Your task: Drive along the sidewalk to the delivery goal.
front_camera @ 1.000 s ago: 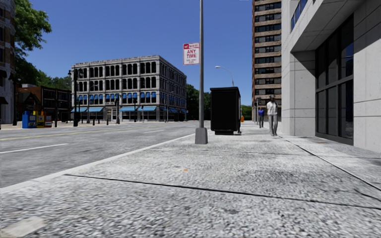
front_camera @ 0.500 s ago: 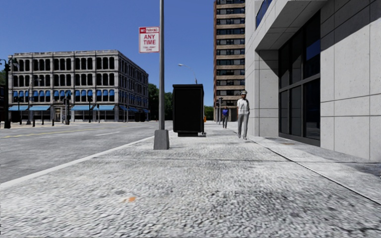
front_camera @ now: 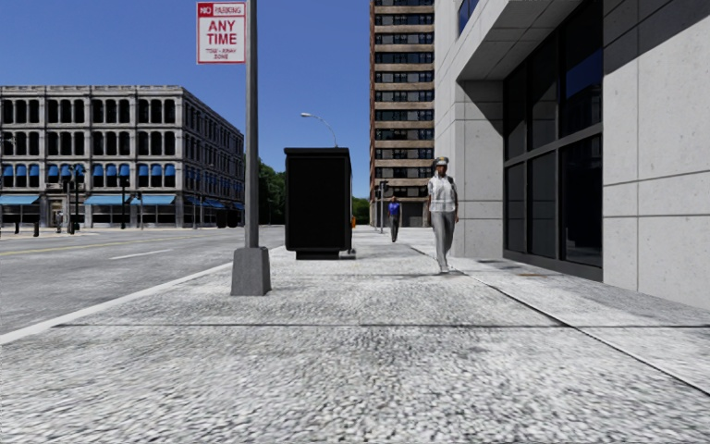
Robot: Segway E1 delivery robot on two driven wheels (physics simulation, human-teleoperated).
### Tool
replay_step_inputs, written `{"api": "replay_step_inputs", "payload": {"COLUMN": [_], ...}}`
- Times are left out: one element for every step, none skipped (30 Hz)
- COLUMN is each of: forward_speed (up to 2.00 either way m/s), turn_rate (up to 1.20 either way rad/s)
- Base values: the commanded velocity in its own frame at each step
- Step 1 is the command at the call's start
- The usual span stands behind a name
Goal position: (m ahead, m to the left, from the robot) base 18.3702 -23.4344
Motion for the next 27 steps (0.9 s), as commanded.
{"api": "replay_step_inputs", "payload": {"forward_speed": [2.00, 2.00, 2.00, 2.00, 2.00, 2.00, 2.00, 2.00, 2.00, 2.00, 2.00, 2.00, 2.00, 2.00, 2.00, 2.00, 2.00, 2.00, 2.00, 2.00, 2.00, 2.00, 2.00, 2.00, 2.00, 2.00, 2.00], "turn_rate": [0.00, 0.00, 0.00, 0.00, 0.00, 0.00, 0.00, 0.00, 0.00, 0.00, 0.00, 0.00, 0.00, 0.00, 0.00, 0.00, 0.00, 0.00, 0.00, 0.00, 0.00, 0.00, 0.00, 0.00, 0.00, 0.00, 0.00]}}
